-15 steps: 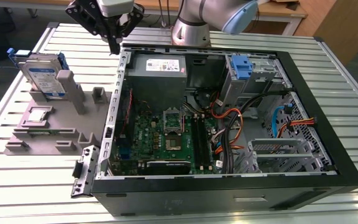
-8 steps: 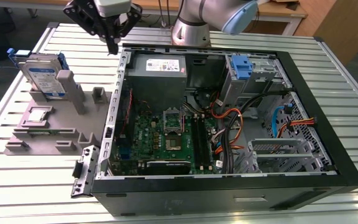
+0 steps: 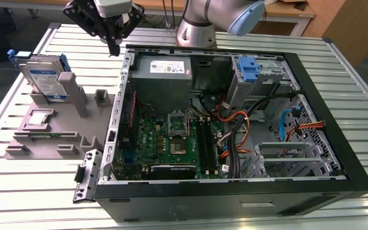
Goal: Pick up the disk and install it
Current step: 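Reach for the disk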
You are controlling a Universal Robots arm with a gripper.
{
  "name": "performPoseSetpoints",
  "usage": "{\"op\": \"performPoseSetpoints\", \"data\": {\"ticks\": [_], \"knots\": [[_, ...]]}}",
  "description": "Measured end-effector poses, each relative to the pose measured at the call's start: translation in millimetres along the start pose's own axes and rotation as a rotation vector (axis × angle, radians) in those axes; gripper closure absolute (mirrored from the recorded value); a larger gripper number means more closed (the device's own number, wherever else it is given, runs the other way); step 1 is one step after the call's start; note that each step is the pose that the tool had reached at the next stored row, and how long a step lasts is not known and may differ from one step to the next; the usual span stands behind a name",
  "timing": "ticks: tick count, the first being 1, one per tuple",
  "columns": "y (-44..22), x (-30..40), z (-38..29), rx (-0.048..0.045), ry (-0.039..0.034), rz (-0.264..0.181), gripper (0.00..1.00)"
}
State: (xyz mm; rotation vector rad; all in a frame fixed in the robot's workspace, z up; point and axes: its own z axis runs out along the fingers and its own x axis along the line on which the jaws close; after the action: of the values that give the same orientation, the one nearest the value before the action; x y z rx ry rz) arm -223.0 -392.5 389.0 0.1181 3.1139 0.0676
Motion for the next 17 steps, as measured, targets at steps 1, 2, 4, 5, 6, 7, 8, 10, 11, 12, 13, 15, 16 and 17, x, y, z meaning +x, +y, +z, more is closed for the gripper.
{"op": "performPoseSetpoints", "data": {"ticks": [1,2,4,5,6,7,8,10,11,12,13,15,16,17], "knots": [[0.0,0.4,0.0,0.0000,0.0000,0.000,0.90],[-0.1,0.8,0.1,0.0000,0.0000,0.000,0.90],[-0.1,1.4,0.1,0.0000,0.0000,0.000,0.90],[-0.1,1.8,0.1,0.0000,0.0000,0.000,0.90],[-0.2,2.1,0.1,0.0000,0.0000,0.000,0.90],[-0.2,2.4,0.2,0.0000,0.0000,0.000,0.90],[-0.2,2.7,0.2,0.0000,0.0000,0.000,0.90],[-0.2,3.2,0.2,0.0001,0.0001,0.000,0.90],[-0.3,3.5,0.2,0.0000,0.0000,0.000,0.90],[-0.3,3.8,0.3,0.0000,0.0000,0.000,0.90],[-0.3,4.0,0.3,0.0000,0.0000,0.000,0.90],[-0.4,4.6,0.4,-0.0001,0.0001,0.000,0.90],[-0.4,4.9,0.4,0.0000,0.0001,0.000,0.90],[-0.4,5.3,0.4,0.0000,0.0001,0.000,0.90]]}}
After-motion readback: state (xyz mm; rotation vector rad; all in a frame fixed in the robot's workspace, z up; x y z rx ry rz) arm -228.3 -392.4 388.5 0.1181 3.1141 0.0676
